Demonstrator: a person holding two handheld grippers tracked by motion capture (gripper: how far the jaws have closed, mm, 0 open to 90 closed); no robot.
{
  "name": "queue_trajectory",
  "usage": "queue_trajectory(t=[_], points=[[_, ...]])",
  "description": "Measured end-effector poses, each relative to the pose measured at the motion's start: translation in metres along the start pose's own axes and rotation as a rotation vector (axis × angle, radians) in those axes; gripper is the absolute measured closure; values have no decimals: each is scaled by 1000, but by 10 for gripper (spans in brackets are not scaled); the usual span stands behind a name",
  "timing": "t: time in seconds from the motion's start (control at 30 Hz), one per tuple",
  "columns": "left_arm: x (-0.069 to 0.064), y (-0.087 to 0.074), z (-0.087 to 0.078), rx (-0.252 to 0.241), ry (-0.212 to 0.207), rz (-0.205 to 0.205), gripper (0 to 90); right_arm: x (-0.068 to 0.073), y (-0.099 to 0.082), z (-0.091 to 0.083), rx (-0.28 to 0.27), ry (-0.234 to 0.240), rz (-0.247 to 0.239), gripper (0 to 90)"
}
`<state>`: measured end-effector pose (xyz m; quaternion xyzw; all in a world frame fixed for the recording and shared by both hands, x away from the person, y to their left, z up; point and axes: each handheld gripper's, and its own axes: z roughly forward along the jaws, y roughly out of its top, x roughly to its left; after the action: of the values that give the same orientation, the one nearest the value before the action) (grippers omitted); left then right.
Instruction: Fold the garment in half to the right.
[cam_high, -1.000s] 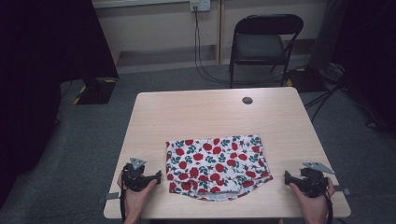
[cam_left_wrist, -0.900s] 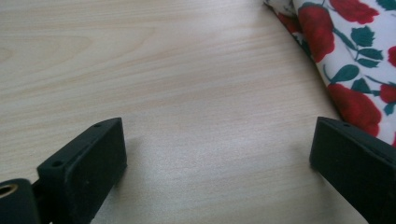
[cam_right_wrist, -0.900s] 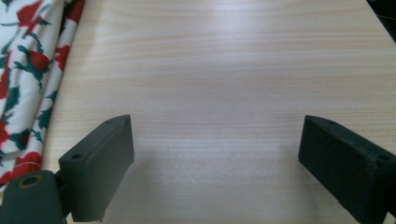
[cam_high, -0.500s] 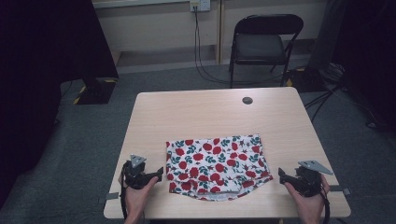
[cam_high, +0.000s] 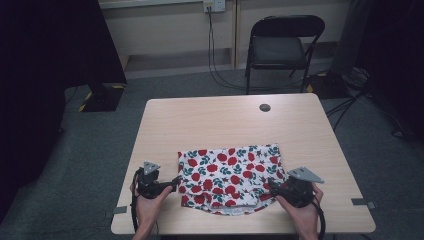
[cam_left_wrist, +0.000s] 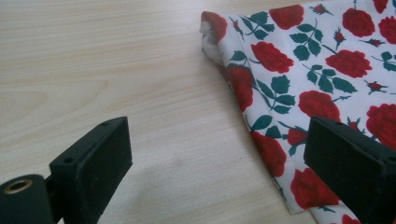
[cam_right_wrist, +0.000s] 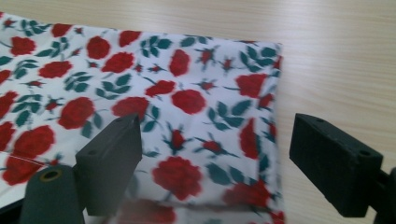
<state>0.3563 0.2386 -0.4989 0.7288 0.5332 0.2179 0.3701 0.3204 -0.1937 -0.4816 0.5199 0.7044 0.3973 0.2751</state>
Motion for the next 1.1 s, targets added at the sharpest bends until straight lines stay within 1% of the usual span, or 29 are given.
queue_trajectory(t=[0.1, 0.17, 0.23, 0.3, 0.43, 0.53, 0.6, 0.67, 0.7, 0.77, 0.87, 0.97, 1.0, 1.1], points=[[-2, 4, 0, -8, -10, 10, 70, 15, 5, 5, -2, 32, -14, 157], [-3, 6, 0, -7, -28, 14, 71, 25, 8, 8, -9, 51, -24, 158], [-5, 8, 0, -9, -38, 24, 79, 34, 10, 11, -10, 70, -29, 160], [-8, 9, 2, 13, -44, 55, 65, 42, 12, 14, -9, 92, -30, 166], [-9, 11, 4, 20, -64, 62, 65, 59, 16, 21, -2, 123, -43, 165], [-9, 13, 5, 19, -68, 68, 74, 72, 19, 26, -1, 148, -56, 160], [-11, 16, 5, 23, -66, 81, 91, 81, 21, 29, -1, 161, -68, 158], [-11, 19, 5, 14, -79, 82, 98, 90, 23, 32, -7, 177, -73, 158], [-12, 20, 5, 19, -78, 87, 101, 94, 24, 33, -6, 185, -78, 158], [-14, 23, 5, 18, -77, 97, 97, 103, 26, 35, -10, 199, -90, 173], [-13, 28, 5, 19, -87, 101, 99, 117, 28, 40, -9, 223, -103, 177], [-12, 34, 4, 17, -85, 108, 100, 129, 30, 44, -5, 245, -118, 171], [-11, 36, 3, 12, -85, 102, 104, 132, 30, 45, -5, 253, -117, 169], [-10, 43, 1, 3, -88, 102, 109, 141, 33, 47, -3, 270, -117, 168]])
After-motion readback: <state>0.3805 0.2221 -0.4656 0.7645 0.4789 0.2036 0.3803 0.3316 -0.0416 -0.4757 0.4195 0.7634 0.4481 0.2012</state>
